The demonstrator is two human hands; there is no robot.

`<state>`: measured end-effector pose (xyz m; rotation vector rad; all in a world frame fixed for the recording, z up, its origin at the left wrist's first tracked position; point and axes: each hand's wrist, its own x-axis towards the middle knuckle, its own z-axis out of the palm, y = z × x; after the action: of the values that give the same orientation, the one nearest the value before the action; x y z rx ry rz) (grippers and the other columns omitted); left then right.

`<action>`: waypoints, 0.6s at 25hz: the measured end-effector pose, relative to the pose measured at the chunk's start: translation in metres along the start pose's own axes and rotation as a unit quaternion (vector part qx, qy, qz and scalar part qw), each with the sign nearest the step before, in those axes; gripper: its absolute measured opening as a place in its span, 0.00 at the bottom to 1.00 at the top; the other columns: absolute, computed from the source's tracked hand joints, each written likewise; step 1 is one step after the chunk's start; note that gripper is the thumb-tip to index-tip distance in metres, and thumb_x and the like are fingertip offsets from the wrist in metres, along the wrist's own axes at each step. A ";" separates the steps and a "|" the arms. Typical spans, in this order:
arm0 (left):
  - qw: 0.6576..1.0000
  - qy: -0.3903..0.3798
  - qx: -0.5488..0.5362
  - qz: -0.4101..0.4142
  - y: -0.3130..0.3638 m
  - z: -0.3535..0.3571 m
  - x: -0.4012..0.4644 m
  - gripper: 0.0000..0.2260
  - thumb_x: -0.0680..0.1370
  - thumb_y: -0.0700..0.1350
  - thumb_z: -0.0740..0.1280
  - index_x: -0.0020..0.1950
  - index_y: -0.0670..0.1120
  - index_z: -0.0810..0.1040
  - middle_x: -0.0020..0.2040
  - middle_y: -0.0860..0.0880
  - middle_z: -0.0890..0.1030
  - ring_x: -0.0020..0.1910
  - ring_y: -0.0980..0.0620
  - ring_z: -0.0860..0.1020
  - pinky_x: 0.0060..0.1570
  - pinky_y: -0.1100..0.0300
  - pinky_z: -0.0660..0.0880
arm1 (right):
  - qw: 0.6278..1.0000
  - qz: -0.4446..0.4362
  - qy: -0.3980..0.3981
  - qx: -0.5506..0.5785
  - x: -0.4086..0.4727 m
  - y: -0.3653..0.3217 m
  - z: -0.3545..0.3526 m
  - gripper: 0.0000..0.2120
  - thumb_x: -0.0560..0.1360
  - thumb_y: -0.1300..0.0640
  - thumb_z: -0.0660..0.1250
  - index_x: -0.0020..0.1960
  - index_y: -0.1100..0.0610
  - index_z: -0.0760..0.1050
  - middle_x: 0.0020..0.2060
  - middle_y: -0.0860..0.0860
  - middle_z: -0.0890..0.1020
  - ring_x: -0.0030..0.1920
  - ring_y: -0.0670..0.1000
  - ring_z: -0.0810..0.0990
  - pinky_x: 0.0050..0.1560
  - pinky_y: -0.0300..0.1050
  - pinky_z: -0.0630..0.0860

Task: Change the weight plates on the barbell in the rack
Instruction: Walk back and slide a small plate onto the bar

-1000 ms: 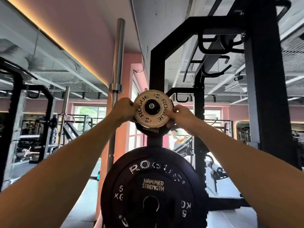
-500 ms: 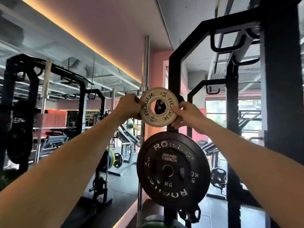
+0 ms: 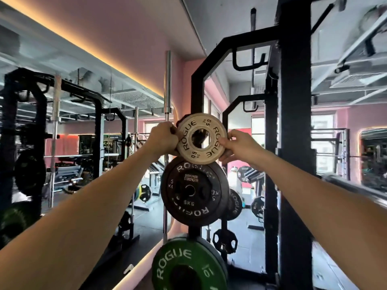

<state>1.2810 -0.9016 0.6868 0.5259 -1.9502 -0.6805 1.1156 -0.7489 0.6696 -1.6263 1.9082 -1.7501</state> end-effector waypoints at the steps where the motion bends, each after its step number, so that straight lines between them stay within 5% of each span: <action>1: 1.000 -0.008 -0.014 -0.001 0.014 0.007 -0.014 0.05 0.78 0.43 0.69 0.48 0.42 0.76 0.49 0.38 0.82 0.45 0.39 0.83 0.44 0.44 0.82 | 1.000 0.005 0.004 -0.001 -0.019 -0.003 -0.014 0.09 0.79 0.56 0.64 0.50 0.62 0.68 0.37 0.63 0.83 0.31 0.56 0.82 0.39 0.53 0.82; 5: 0.999 -0.026 -0.037 -0.011 0.069 0.039 -0.057 0.06 0.78 0.42 0.68 0.44 0.45 0.74 0.48 0.41 0.80 0.43 0.40 0.83 0.38 0.44 0.82 | 0.998 0.038 0.025 -0.032 -0.076 -0.016 -0.071 0.10 0.78 0.56 0.65 0.51 0.62 0.71 0.36 0.60 0.84 0.33 0.56 0.84 0.37 0.47 0.83; 10: 0.993 -0.084 -0.085 -0.014 0.139 0.104 -0.102 0.04 0.79 0.41 0.67 0.51 0.40 0.75 0.44 0.42 0.81 0.36 0.43 0.84 0.32 0.47 0.82 | 0.995 0.062 0.065 -0.049 -0.140 -0.015 -0.160 0.11 0.78 0.57 0.66 0.54 0.65 0.71 0.39 0.63 0.83 0.36 0.60 0.83 0.43 0.56 0.83; 15: 0.982 -0.134 -0.130 -0.032 0.191 0.180 -0.140 0.07 0.79 0.40 0.67 0.54 0.39 0.74 0.47 0.37 0.82 0.37 0.39 0.84 0.40 0.42 0.82 | 0.989 0.093 0.091 -0.072 -0.198 -0.005 -0.242 0.07 0.78 0.59 0.65 0.46 0.60 0.69 0.34 0.62 0.81 0.27 0.55 0.81 0.33 0.50 0.81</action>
<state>1.1668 -0.6287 0.6530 0.3494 -2.0560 -1.0758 1.0443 -0.4449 0.6466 -1.3158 2.2328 -1.7765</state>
